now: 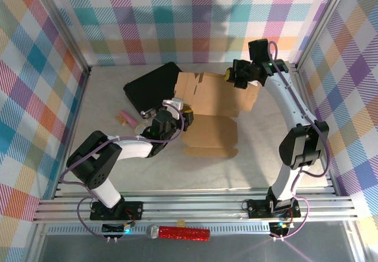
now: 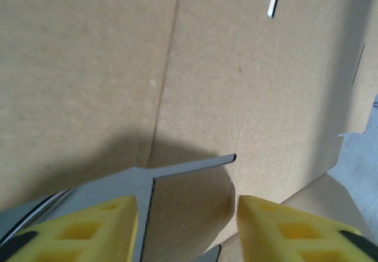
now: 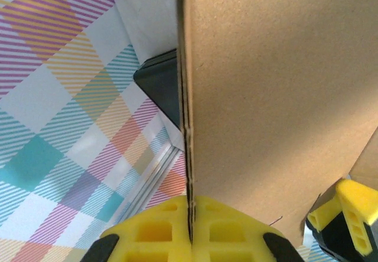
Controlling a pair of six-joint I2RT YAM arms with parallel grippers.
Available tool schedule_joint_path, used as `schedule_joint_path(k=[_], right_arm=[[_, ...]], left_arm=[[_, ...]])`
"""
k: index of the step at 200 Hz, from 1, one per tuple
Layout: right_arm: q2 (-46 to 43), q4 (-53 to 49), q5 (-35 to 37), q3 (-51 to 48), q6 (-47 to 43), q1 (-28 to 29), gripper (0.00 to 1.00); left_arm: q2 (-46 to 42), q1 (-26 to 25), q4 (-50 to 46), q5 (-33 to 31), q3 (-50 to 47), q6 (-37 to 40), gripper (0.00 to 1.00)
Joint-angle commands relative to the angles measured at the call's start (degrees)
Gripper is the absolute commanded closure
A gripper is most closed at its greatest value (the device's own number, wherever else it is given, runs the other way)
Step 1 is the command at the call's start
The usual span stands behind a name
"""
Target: Fold the paper box
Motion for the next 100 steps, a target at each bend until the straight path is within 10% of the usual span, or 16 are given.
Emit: schedule_joint_path(k=[1, 43, 100], right_arm=[[1.16, -1.7, -2.28, 2.85, 0.9, -0.72, 1.0], [2.84, -4.98, -4.29, 5.86, -0.49, -1.17, 1.0], [2.39, -3.44, -3.82, 3.81, 0.14, -1.13, 1.0]], left_arm=[[-1.8, -0.32, 0.42, -2.62, 0.35, 6.01, 0.42], [0.04, 3.0, 1.34, 2.41, 1.52, 7.37, 0.35], [0.34, 2.94, -4.59, 4.33, 5.86, 7.77, 0.67]])
